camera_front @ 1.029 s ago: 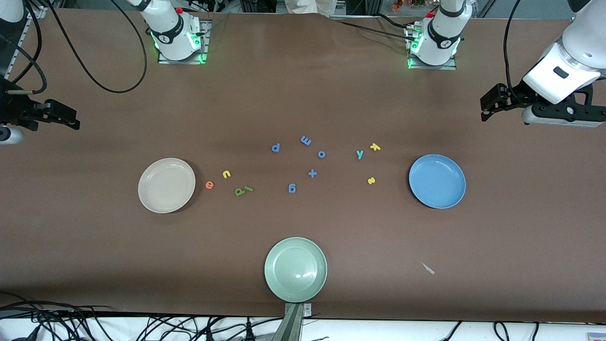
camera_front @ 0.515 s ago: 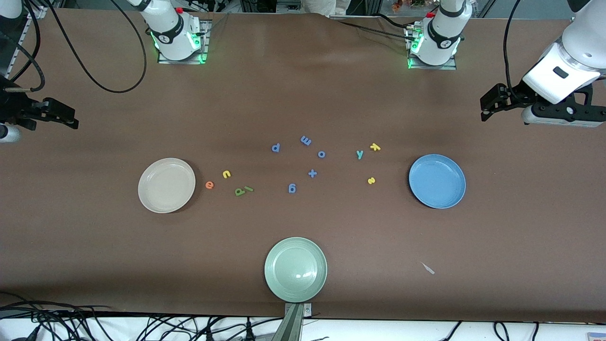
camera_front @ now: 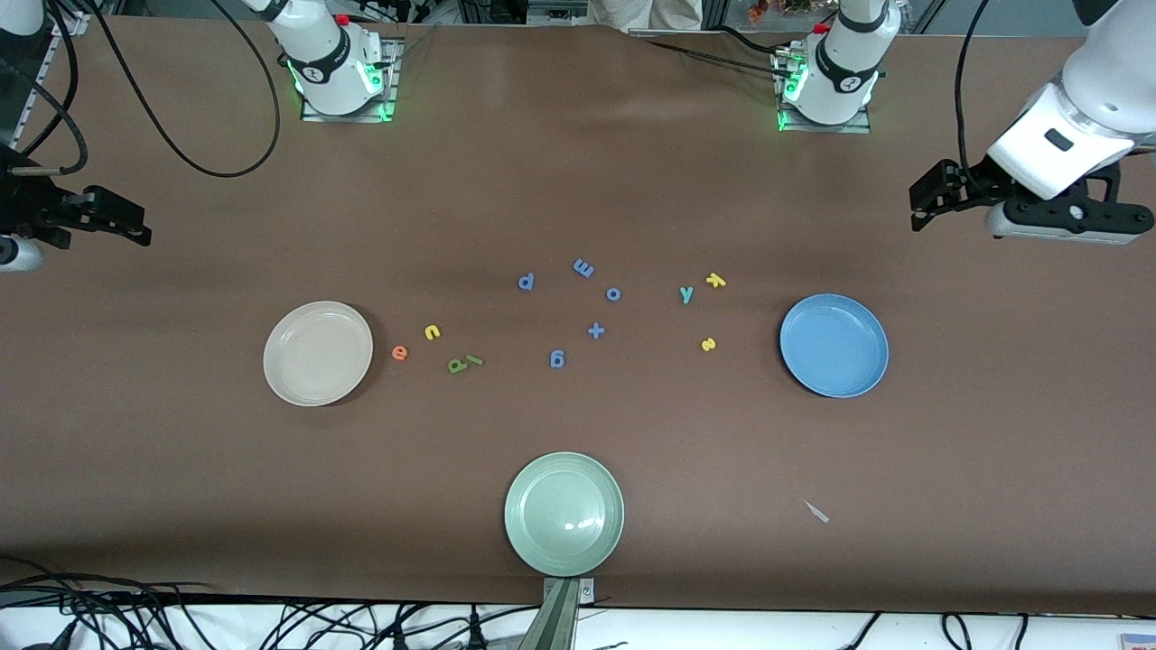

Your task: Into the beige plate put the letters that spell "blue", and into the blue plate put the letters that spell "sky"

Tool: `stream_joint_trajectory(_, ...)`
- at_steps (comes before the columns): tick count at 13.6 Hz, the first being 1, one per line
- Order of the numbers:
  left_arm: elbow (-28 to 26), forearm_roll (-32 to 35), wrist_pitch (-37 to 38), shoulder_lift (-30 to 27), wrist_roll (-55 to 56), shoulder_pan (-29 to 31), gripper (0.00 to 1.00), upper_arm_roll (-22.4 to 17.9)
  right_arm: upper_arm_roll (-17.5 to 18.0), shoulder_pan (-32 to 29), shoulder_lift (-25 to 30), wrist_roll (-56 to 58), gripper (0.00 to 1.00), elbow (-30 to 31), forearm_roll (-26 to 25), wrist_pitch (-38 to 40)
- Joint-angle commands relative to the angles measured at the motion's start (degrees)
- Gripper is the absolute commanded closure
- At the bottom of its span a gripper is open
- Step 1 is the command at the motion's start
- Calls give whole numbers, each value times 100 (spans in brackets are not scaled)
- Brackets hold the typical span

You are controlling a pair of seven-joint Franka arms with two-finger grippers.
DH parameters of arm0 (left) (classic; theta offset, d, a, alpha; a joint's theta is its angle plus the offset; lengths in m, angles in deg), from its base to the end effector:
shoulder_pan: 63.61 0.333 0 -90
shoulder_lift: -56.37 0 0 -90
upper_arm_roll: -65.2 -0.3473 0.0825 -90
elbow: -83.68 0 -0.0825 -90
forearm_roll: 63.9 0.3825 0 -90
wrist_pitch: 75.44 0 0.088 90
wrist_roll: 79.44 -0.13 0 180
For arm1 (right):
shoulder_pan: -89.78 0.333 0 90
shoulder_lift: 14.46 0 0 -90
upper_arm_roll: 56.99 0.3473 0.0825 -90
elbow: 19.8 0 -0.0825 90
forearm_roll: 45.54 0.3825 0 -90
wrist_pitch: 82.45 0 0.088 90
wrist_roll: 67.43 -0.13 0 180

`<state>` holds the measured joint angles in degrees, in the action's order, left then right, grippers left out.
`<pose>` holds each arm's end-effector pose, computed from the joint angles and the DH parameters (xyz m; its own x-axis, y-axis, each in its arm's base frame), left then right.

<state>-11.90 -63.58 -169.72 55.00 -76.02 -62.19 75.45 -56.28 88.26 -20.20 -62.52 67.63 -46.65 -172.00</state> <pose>0.5434 -0.0849 0.6063 0.9955 -0.0947 0.0014 -0.0946 -0.9955 -0.0098 0.5828 -0.0111 0.5963 0.9954 0.0714 -0.0644 0.0723 -0.9973 0.0126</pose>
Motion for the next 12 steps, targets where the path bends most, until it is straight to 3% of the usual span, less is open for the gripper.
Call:
stream_joint_trajectory(1, 162, 47, 94, 453, -35, -167, 0, 38, 298, -15, -145, -227, 0, 55, 68, -62)
stream_joint_trajectory(4, 154, 38, 85, 769, -26, -273, 0, 161, 754, -15, -348, -666, 0, 448, 103, -718)
stream_joint_trajectory(7, 171, 56, -55, 1524, -9, -536, 0, 311, 1211, -15, -620, -1351, 0, 1002, 94, -1737)
stream_joint_trajectory(12, 163, 82, -924, 2544, -105, -1046, 0, 328, 1510, 55, -1174, -1652, 0, 1907, 33, -3547)
